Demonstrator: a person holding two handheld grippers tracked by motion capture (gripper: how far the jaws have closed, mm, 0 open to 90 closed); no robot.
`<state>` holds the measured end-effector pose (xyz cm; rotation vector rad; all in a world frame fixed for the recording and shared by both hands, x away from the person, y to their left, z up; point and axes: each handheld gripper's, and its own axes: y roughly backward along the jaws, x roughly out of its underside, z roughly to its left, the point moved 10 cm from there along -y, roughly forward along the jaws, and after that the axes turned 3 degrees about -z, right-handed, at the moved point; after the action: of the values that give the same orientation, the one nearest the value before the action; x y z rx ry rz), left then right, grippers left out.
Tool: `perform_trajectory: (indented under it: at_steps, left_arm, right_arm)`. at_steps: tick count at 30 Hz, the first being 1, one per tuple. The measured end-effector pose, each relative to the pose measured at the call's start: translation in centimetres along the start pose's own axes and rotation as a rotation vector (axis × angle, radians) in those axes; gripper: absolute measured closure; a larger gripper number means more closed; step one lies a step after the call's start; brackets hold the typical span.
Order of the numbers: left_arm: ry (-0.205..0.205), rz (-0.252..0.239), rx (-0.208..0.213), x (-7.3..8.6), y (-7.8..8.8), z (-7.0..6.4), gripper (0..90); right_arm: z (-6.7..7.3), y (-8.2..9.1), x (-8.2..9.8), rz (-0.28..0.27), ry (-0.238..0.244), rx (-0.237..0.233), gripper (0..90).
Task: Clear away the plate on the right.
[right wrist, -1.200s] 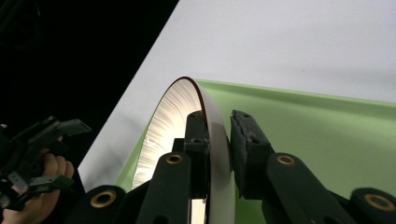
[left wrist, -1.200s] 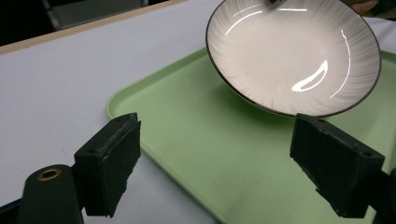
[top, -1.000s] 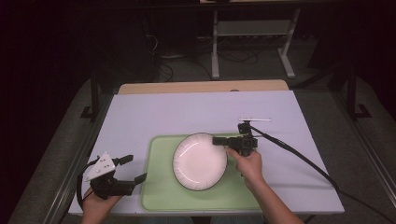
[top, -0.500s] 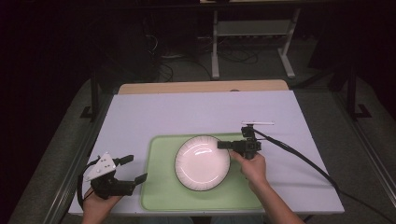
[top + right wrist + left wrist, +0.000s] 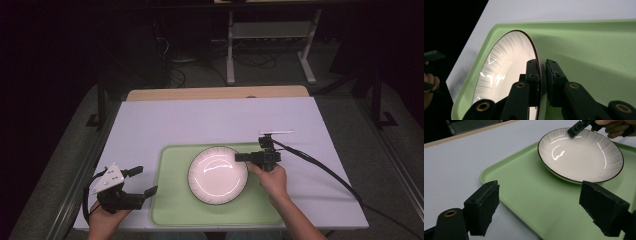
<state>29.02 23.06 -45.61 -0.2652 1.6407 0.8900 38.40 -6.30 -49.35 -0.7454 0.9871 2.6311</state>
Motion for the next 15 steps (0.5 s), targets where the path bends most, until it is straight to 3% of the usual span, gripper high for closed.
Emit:
perform_trajectory:
  at_steps: [15]
  left_arm:
    - [0.000,0.000,-0.001,0.0,0.0,0.0,16.0]
  right_arm:
    - [-1.8,-0.3,1.4,0.060,0.026,0.075,81.5]
